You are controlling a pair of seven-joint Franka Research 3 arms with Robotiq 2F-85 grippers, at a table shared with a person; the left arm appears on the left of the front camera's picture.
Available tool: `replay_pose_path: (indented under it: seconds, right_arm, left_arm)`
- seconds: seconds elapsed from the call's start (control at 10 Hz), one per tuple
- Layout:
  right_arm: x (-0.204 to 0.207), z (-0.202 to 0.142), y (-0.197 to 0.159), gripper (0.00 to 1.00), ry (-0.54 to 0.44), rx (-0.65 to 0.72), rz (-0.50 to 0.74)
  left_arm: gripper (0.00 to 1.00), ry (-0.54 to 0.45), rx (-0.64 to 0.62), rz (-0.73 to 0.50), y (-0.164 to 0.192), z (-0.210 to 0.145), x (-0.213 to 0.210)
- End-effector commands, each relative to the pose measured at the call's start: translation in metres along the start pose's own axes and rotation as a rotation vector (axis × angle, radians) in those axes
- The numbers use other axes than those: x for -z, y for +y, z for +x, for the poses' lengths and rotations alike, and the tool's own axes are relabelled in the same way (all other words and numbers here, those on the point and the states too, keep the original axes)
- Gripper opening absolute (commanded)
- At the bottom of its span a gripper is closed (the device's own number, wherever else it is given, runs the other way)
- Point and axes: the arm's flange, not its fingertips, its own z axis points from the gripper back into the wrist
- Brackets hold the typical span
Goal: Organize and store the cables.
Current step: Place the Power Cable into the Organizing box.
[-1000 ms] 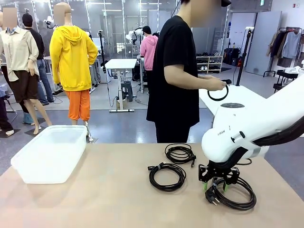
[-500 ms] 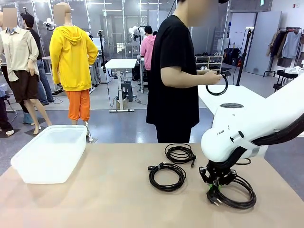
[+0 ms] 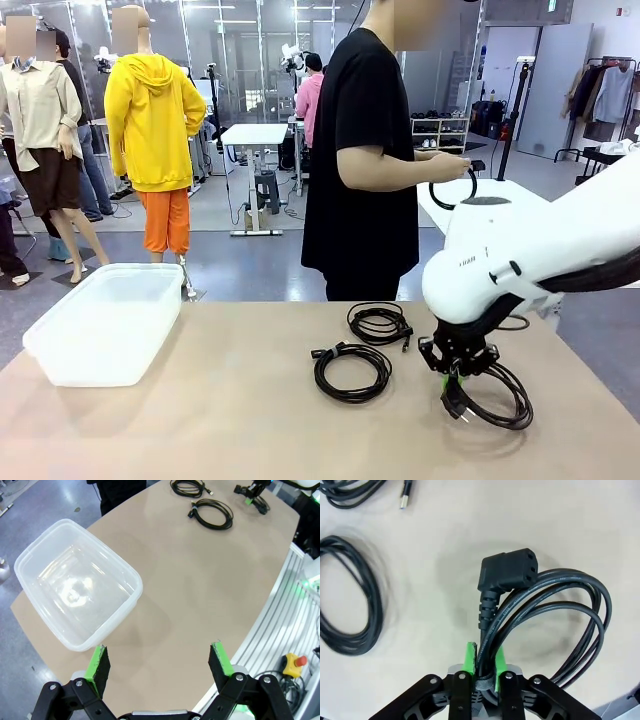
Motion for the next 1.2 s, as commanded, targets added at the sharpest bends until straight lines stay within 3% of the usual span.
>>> replay_pose_path:
  seconds: [0.0, 0.4, 1.1]
  right_arm:
    - [-0.035, -0.008, 0.015, 0.15, -0.002, 0.067, -0.050]
    - [-0.055, -0.020, 0.020, 0.15, -0.038, -0.012, -0.004]
    - [-0.053, -0.018, 0.016, 0.18, -0.021, 0.019, -0.015]
  left_arm:
    - [1.00, -0.005, 0.013, -0.009, 0.000, 0.000, 0.000]
    - [1.00, -0.005, 0.013, -0.009, 0.000, 0.000, 0.000]
    - [1.00, -0.005, 0.013, -0.009, 0.000, 0.000, 0.000]
